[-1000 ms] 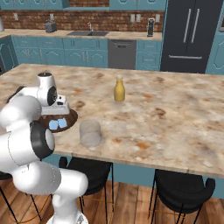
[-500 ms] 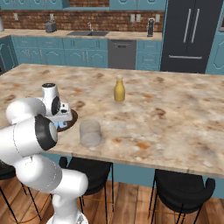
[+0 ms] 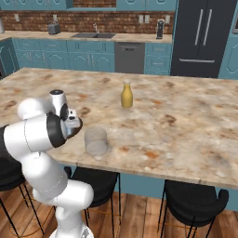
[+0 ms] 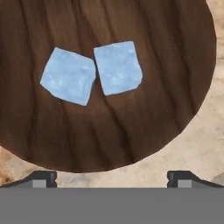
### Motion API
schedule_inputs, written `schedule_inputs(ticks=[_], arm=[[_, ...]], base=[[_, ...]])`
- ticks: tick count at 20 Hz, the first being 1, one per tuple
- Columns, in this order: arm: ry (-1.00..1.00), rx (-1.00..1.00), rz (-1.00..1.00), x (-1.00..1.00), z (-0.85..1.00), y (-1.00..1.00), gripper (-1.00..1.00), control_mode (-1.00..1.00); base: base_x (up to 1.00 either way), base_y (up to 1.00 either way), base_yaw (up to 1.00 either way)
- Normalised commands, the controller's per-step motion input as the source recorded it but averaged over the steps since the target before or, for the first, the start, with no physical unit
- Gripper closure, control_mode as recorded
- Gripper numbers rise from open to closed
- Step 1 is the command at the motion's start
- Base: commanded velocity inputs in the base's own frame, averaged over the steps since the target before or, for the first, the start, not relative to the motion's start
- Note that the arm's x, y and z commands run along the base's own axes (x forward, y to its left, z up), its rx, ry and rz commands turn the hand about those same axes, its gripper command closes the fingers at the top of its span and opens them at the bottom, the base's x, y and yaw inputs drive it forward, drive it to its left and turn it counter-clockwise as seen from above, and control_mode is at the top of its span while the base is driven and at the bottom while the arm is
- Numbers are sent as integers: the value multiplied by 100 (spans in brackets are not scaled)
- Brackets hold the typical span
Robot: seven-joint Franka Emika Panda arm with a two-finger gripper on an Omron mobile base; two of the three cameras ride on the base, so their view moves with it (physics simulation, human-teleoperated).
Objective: There are two ice cubes in the ice bowl. Place both ice cubes in the glass cup.
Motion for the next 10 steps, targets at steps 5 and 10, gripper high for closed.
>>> schedule_inputs(ticks=[5,10], arm=[[2,0,2,22,-24,25,-100,-100],[1,0,2,17,-22,19,-100,-100]], base=[[0,0,0],[0,0,0]])
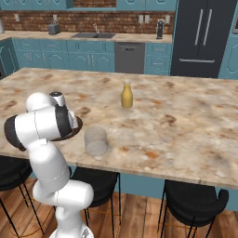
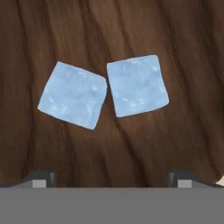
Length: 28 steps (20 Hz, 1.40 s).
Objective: There are two ice cubes in the ice bowl. Place both ice cubes in the glass cup.
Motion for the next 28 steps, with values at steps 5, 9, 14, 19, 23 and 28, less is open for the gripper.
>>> schedule_inputs(ticks=[5,9,14,19,23,28], arm=[[0,0,0,32,-4,0,-100,-100],[0,0,0,26,-16,0,-100,-100],[0,0,0,28,-23,5,-100,-100],[0,-1,1,22,-25,3,-100,-100],[0,-2,7,-9,-8,9,-100,-100],[0,0,4,-49,-9,-1,-100,-100]], base=[[0,0,0],[0,0,0],[0,0,0],[0,0,0],[0,0,0],[0,0,0]])
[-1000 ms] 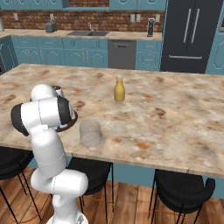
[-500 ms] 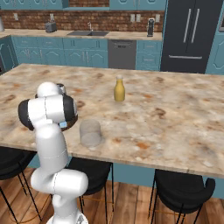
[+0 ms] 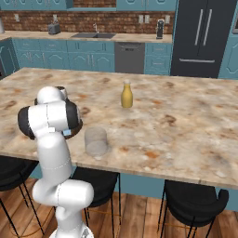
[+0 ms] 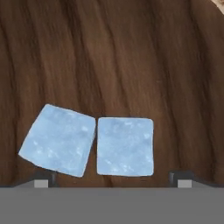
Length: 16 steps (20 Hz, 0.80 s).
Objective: There are two ice cubes in the ice bowl. Place both ice cubes in the glass cup.
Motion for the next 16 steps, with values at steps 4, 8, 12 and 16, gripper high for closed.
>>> schedule_inputs(ticks=[4,8,12,16], arm=[[0,0,6,-42,-12,-4,-100,-100],[0,0,19,18,-20,-6,-100,-100],[-3,0,30,6,-7,-12,-100,-100],[-1,0,16,5,-3,-1,-100,-100]], base=[[0,0,0],[0,0,0],[0,0,0],[0,0,0]])
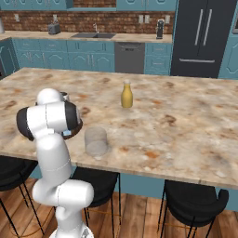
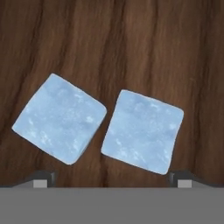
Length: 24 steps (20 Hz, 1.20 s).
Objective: There are two ice cubes in the ice bowl. Place both ice cubes in the glass cup.
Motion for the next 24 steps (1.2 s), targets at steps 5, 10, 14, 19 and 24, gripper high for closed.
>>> schedule_inputs(ticks=[5,10,14,19,24], arm=[[-2,-1,12,8,-5,-2,-100,-100],[-3,-1,1,25,0,0,-100,-100],[-8,-8,0,9,-4,3,-100,-100],[1,-1,0,0,-13,2,-100,-100],[0,0,0,7,-10,1,-100,-100]], base=[[0,0,0],[0,0,0],[0,0,0],[0,0,0],[0,0,0]])
